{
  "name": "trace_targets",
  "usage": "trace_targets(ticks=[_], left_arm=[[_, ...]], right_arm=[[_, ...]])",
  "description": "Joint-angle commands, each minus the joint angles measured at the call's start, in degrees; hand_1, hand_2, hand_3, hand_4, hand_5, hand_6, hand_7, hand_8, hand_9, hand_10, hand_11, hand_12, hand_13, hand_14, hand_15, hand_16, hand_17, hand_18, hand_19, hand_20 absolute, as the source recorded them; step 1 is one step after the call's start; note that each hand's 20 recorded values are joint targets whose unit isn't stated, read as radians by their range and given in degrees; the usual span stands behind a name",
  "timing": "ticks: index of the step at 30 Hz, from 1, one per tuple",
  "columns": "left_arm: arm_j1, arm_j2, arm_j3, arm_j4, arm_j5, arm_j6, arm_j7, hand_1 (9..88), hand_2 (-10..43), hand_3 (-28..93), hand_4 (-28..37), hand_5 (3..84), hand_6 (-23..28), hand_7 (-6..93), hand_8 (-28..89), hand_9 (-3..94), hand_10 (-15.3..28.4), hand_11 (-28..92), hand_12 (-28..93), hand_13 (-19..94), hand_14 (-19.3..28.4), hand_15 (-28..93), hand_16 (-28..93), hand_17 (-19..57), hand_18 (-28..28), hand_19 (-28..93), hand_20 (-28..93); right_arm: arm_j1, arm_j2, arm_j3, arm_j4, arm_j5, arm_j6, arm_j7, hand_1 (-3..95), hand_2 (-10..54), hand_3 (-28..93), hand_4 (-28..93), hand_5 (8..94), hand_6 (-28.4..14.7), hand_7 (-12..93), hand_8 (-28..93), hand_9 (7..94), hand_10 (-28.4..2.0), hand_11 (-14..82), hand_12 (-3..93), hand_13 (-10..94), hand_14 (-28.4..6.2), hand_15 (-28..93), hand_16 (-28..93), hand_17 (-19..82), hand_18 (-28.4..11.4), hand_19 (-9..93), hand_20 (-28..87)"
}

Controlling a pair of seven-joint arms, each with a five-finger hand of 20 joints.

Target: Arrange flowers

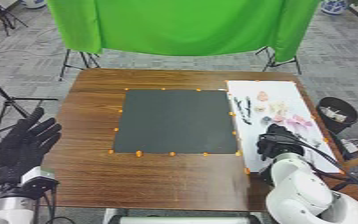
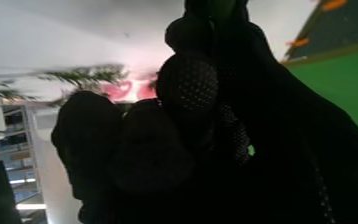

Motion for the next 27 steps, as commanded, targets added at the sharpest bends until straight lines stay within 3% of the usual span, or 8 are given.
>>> trace_targets(ticks=[1,10,16,17,18,20,25,27], left_arm=[[1.92,0.45,-0.71,-0.51,-0.75,0.56,1.17,29.6,6.9,65,-21.4,38.8,10.0,9.6,-8,33.7,19.2,29,11,18,23.3,47,-11,-9.8,21.2,42,6],[4.12,0.42,-2.53,-1.34,-1.18,1.36,1.62,29.6,6.8,65,-21.4,38.8,9.9,9.6,-8,33.7,19.1,29,11,18,23.3,47,-11,-9.8,21.2,42,6],[7.46,0.3,-4.82,-2.34,-2.21,2.31,3.37,29.7,6.9,65,-21.4,38.7,9.9,9.6,-8,33.7,19.1,29,11,18,23.3,47,-11,-9.8,21.1,42,6],[8.11,-0.47,-5.6,-2.67,-1.53,2.45,2.23,29.7,6.9,65,-21.5,38.7,9.9,9.5,-8,33.7,19.1,29,11,18,23.4,47,-11,-9.7,21.1,42,6],[8.45,-0.27,-5.75,-2.73,-1.87,2.63,2.88,29.7,6.9,65,-21.4,38.7,9.9,9.5,-8,33.7,19.1,29,11,18,23.4,47,-11,-9.7,21.2,42,6],[8.57,-1.01,-6.44,-2.95,-1.11,2.6,1.45,29.7,6.9,65,-21.4,38.7,9.9,9.6,-8,33.7,19.1,29,11,18,23.4,47,-11,-9.8,21.2,42,6],[8.73,-1.07,-7.18,-3.42,-0.79,2.9,0.96,29.6,6.8,65,-21.2,38.7,9.9,9.7,-8,33.6,19.1,29,11,18,23.3,47,-11,-9.8,21.2,42,6],[7.88,-1.34,-7.77,-3.48,0.44,2.82,-1.13,29.6,6.8,65,-21.3,38.7,9.9,9.7,-8,33.6,19.1,29,11,18,23.3,47,-11,-9.8,21.3,42,6]], right_arm=[[3.94,1.1,-0.19,-2.07,-1.12,0.91,-0.7,51.0,-9.3,79,-8,80.8,-4.8,32,26,84.4,-12.2,57.6,29.1,85,-6.8,79,22,69,-11.4,93,57],[14.63,-2.02,-5.61,-1.91,1.64,-2.0,-3.23,50.7,-9.5,79,-7,81.4,-4.8,31,27,84.9,-12.2,57.5,29.2,86,-6.7,79,22,69,-11.4,93,57],[26.43,-8.9,-12.26,0.66,5.44,-4.76,-6.02,50.5,-9.5,79,-7,81.7,-4.8,31,27,85.0,-12.2,57.3,29.5,86,-6.6,78,22,69,-11.5,93,57],[27.17,-10.74,-12.36,1.11,6.16,-6.14,-6.31,50.5,-9.5,79,-7,81.7,-4.8,31,27,85.1,-12.1,57.3,29.5,86,-6.6,78,22,69,-11.5,93,57],[29.04,-12.07,-13.77,1.83,6.52,-5.67,-7.01,50.4,-9.5,79,-7,81.7,-4.9,31,27,85.1,-12.1,57.3,29.5,86,-6.6,78,22,69,-11.5,93,57],[31.01,-15.1,-15.12,3.08,7.11,-7.48,-7.74,50.4,-9.5,79,-7,81.9,-4.8,31,27,85.2,-12.0,57.2,29.6,86,-6.6,78,22,69,-11.5,93,57],[34.6,-23.44,-17.62,7.99,9.39,-10.81,-9.71,50.3,-9.5,79,-7,82.0,-4.7,31,27,85.3,-11.9,57.1,29.7,86,-6.6,78,22,70,-11.5,93,57],[34.86,-26.6,-18.03,10.01,9.8,-12.11,-10.11,50.3,-9.5,79,-7,82.0,-4.8,30,27,85.3,-12.0,57.1,29.7,86,-6.6,78,22,70,-11.5,93,57]])
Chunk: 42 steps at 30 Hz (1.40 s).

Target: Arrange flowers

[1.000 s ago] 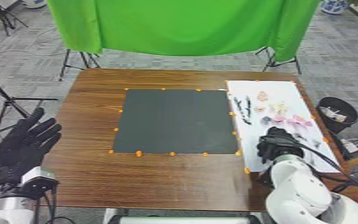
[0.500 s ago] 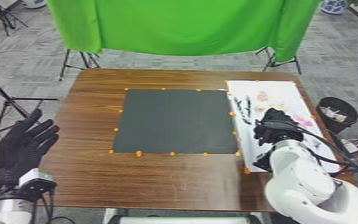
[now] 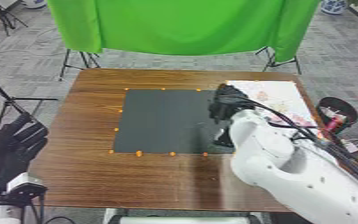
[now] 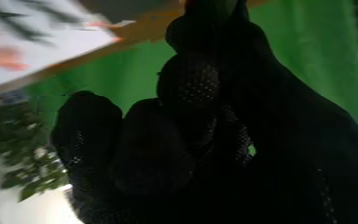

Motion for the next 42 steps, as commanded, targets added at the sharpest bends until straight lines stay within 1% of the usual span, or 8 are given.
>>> trace_targets(ticks=[1,6,11,14,24,32,37,42], left_arm=[[-0.94,-1.62,-1.54,-0.93,2.5,0.59,-4.15,29.6,6.9,65,-21.3,38.7,9.9,9.7,-8,33.6,19.1,29,11,18,23.4,47,-11,-9.8,21.3,42,6],[-5.09,-2.11,-1.16,-0.31,4.69,-0.03,-8.08,29.7,6.9,65,-21.4,38.6,9.8,9.8,-8,33.6,19.1,29,11,18,23.4,47,-11,-9.8,21.3,42,6],[-10.93,-1.67,2.16,1.2,5.96,-1.26,-9.97,29.7,6.9,65,-21.4,38.5,9.8,9.8,-8,33.5,19.1,29,11,18,23.4,47,-11,-9.8,21.3,42,6],[-14.69,-2.97,4.46,2.07,7.43,-2.53,-12.06,29.7,6.9,65,-21.4,38.5,9.8,9.8,-8,33.5,19.1,29,11,18,23.4,47,-11,-9.9,21.4,42,6],[-17.12,-3.44,5.83,2.37,8.4,-3.18,-12.94,29.6,6.9,65,-21.2,38.5,9.8,9.7,-8,33.3,19.1,29,11,18,23.4,47,-11,-9.9,21.4,42,6],[-21.02,0.38,9.35,3.32,6.41,-2.82,-8.99,29.7,6.9,65,-21.3,38.4,9.8,9.8,-8,33.3,19.1,29,11,18,23.3,47,-11,-9.9,21.3,42,6],[-20.48,1.14,9.15,3.15,5.62,-2.57,-8.13,29.8,7.0,65,-21.3,38.4,9.8,9.8,-8,33.2,19.1,29,11,18,23.3,47,-11,-9.8,21.2,42,6],[-19.5,0.87,8.33,3.0,6.04,-2.76,-8.88,30.1,6.9,66,-20.7,38.5,9.8,9.8,-8,33.2,19.1,29,11,18,23.3,47,-11,-9.8,21.2,42,6]], right_arm=[[5.0,-15.15,-1.41,5.6,2.25,-5.42,-3.06,50.2,-9.5,79,-7,82.0,-4.7,30,27,85.3,-12.0,57.1,29.8,86,-6.6,78,22,70,-11.5,93,57],[7.33,-21.23,-4.61,11.34,4.92,-6.06,-2.35,50.3,-9.5,79,-7,82.0,-4.7,30,27,85.4,-11.9,57.0,29.8,86,-6.5,78,22,69,-11.5,93,57],[9.2,-25.06,-7.87,16.84,5.94,-5.17,-1.08,50.3,-9.5,79,-7,82.0,-4.6,30,27,85.3,-11.9,57.0,29.8,86,-6.5,78,22,70,-11.5,93,57],[8.98,-26.22,-8.31,19.16,8.24,-4.96,0.62,50.4,-9.5,79,-7,81.9,-4.4,30,27,85.3,-11.9,57.0,29.8,86,-6.5,78,22,69,-11.6,93,57],[9.72,-29.62,-9.49,25.42,13.22,-4.3,5.5,50.3,-9.5,78,-8,81.5,-4.0,31,26,85.2,-11.9,56.9,29.6,86,-6.5,77,22,69,-11.9,93,55],[12.23,-31.01,-11.62,28.11,15.64,-1.41,6.63,50.9,-9.5,77,-10,81.5,-3.7,30,23,85.4,-11.4,56.5,28.7,87,-6.3,75,22,69,-12.6,93,52],[13.02,-31.71,-12.1,27.98,16.56,-0.01,5.86,51.5,-9.5,76,-12,82.0,-4.0,29,22,85.5,-11.4,56.6,28.2,87,-6.3,75,21,68,-12.9,93,51],[12.82,-31.93,-11.53,27.91,16.5,-0.8,5.99,52.4,-9.5,74,-15,82.5,-5.0,26,20,85.2,-11.4,56.0,27.4,86,-6.4,74,21,68,-12.8,93,50]])
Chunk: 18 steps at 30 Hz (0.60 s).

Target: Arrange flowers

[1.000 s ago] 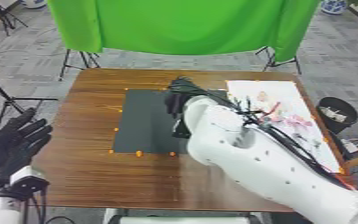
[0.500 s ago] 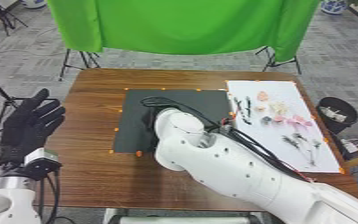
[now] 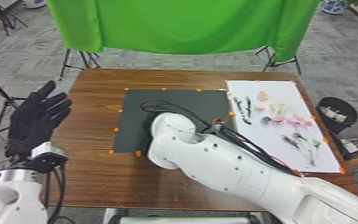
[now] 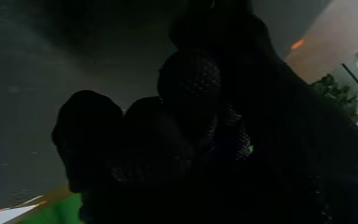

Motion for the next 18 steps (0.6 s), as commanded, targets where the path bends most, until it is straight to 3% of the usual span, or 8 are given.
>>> trace_targets(ticks=[1,5,8,11,13,14,15,18], left_arm=[[1.87,1.06,-1.16,-0.45,-1.28,-0.02,0.91,30.1,6.9,66,-20.5,38.5,9.8,9.8,-8,33.2,19.1,29,11,18,23.3,47,-11,-9.8,21.2,42,6],[2.4,1.73,-1.18,-0.44,-1.98,0.04,2.01,30.4,6.9,67,-20.3,38.5,9.9,9.8,-8,33.2,19.1,29,11,18,23.2,47,-11,-9.8,21.2,42,6],[2.07,1.26,-1.09,-0.37,-1.52,-0.25,1.31,30.4,6.9,66,-20.3,38.6,9.9,9.8,-8,33.2,19.2,29,11,18,23.2,47,-11,-9.8,21.1,42,6],[4.71,0.56,-3.22,-1.12,-0.93,0.03,0.07,30.4,6.9,66,-20.5,38.6,9.9,9.8,-8,33.2,19.1,29,11,18,23.2,47,-11,-9.8,21.1,42,6],[6.96,-0.39,-5.03,-1.83,-0.51,0.41,-0.96,30.4,7.0,66,-20.6,38.6,9.9,9.8,-8,33.2,19.2,29,11,18,23.2,47,-11,-9.8,21.1,42,6],[7.51,-0.2,-5.25,-1.7,-1.03,0.15,-0.01,30.4,7.0,66,-20.7,38.6,9.9,9.8,-8,33.2,19.2,29,11,18,23.2,47,-11,-9.8,21.1,42,6],[7.34,-1.05,-5.2,-1.74,-0.35,0.16,-1.43,30.4,7.0,66,-20.7,38.6,9.9,9.8,-8,33.2,19.2,29,11,18,23.2,47,-11,-9.8,21.1,42,6],[8.74,-1.2,-5.42,-2.19,-0.63,0.48,-0.21,30.2,6.9,66,-20.7,38.6,9.9,9.8,-8,33.2,19.1,29,11,18,23.2,47,-11,-9.8,21.1,42,6]], right_arm=[[1.0,-1.49,0.84,-0.59,0.54,0.21,0.02,52.4,-9.5,74,-15,82.6,-5.0,26,20,85.1,-11.3,55.8,27.4,86,-6.4,74,21,68,-12.9,93,50],[0.74,-1.31,0.88,-0.96,0.86,-1.0,0.45,52.0,-9.5,73,-16,82.4,-5.5,25,20,85.0,-11.5,55.4,27.5,86,-6.7,73,21,68,-12.6,93,49],[0.73,-0.52,0.53,-1.67,0.86,-0.85,1.15,51.1,-9.5,72,-16,82.1,-5.8,25,20,84.8,-11.7,54.9,27.4,85,-7.0,73,21,68,-12.4,93,48],[0.49,1.09,-0.21,-3.77,1.28,-0.96,1.29,46.4,-9.3,71,-17,81.8,-6.5,23,19,84.4,-12.5,54.4,26.7,85,-7.8,73,21,68,-12.3,93,46],[0.11,1.93,-0.15,-5.21,1.61,-2.37,0.91,39.8,-6.0,73,-17,81.4,-6.8,24,7,84.2,-12.9,54.1,26.3,85,-8.3,73,21,67,-12.3,93,46],[0.75,2.79,-0.94,-6.11,1.86,-2.19,0.51,35.3,-3.3,74,-17,81.3,-7.1,25,-3,83.9,-13.3,53.8,26.1,84,-8.9,73,20,67,-12.3,93,45],[-2.26,2.3,2.11,-6.97,-0.31,-5.09,0.61,33.1,-1.9,74,-17,81.3,-7.5,25,-6,83.7,-13.6,53.6,26.0,84,-9.3,73,20,67,-12.5,93,45],[-1.96,4.0,1.25,-8.97,0.69,-4.67,-0.15,28.8,1.1,74,-17,80.8,-8.6,24,-7,83.0,-14.6,52.9,25.7,83,-10.3,74,20,67,-12.8,93,44]])
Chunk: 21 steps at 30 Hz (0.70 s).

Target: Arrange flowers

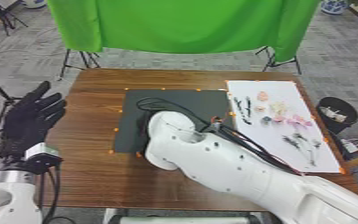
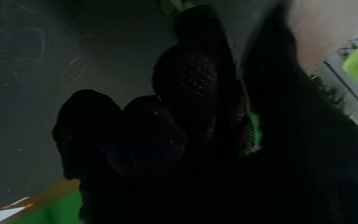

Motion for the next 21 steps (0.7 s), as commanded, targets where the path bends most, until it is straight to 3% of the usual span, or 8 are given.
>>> trace_targets(ticks=[1,3,9,12,21], left_arm=[[4.7,-2.51,-1.55,-1.21,0.8,0.41,-0.87,30.2,6.9,66,-20.7,38.6,9.9,9.8,-8,33.2,19.1,29,11,18,23.3,47,-11,-9.8,21.1,42,6],[4.53,-3.24,-1.35,-1.24,1.29,0.33,-1.46,30.2,6.9,66,-20.7,38.7,9.9,9.9,-8,33.2,19.2,29,11,18,23.3,47,-11,-9.8,21.1,42,6],[3.37,-3.87,-0.15,-0.89,2.06,-0.28,-2.17,30.1,6.9,66,-20.9,38.7,10.0,9.9,-8,33.2,19.2,29,11,18,23.2,47,-11,-9.8,21.0,42,6],[3.37,-4.45,-0.27,-0.93,2.45,-0.3,-2.67,30.1,6.9,66,-20.9,38.6,10.0,9.9,-8,33.2,19.2,29,11,18,23.3,47,-11,-9.7,20.9,42,6],[3.65,-4.79,-0.4,-1.01,2.78,-0.51,-2.54,30.0,6.9,66,-20.9,38.6,10.0,9.9,-8,33.3,19.2,29,11,18,23.3,47,-11,-9.8,20.9,42,6]], right_arm=[[-2.46,3.23,1.58,-5.42,-0.82,-3.89,-1.0,28.2,1.4,74,-17,80.7,-8.8,23,-7,82.9,-14.7,52.8,25.7,83,-10.5,74,20,66,-12.9,93,44],[-2.72,3.9,1.37,-6.24,-0.81,-2.62,-1.32,27.8,1.6,74,-17,80.4,-8.9,23,-7,82.7,-14.8,52.8,25.7,83,-10.6,74,19,66,-12.9,93,44],[-3.11,5.19,1.42,-6.55,-0.23,-3.26,-0.68,25.9,3.2,74,-16,78.6,-9.4,22,-8,81.6,-15.5,52.6,25.5,82,-11.0,74,19,66,-12.9,93,43],[-3.73,5.26,1.97,-6.24,0.55,-4.44,-0.1,23.8,4.7,74,-16,76.0,-10.3,20,-8,80.6,-16.3,52.2,25.3,81,-11.6,74,19,65,-12.8,93,42],[-3.75,6.13,1.68,-6.05,1.04,-4.4,1.13,21.0,6.3,74,-16,72.5,-12.5,17,-9,79.1,-18.0,50.4,24.4,79,-12.4,74,17,64,-12.8,93,40]])
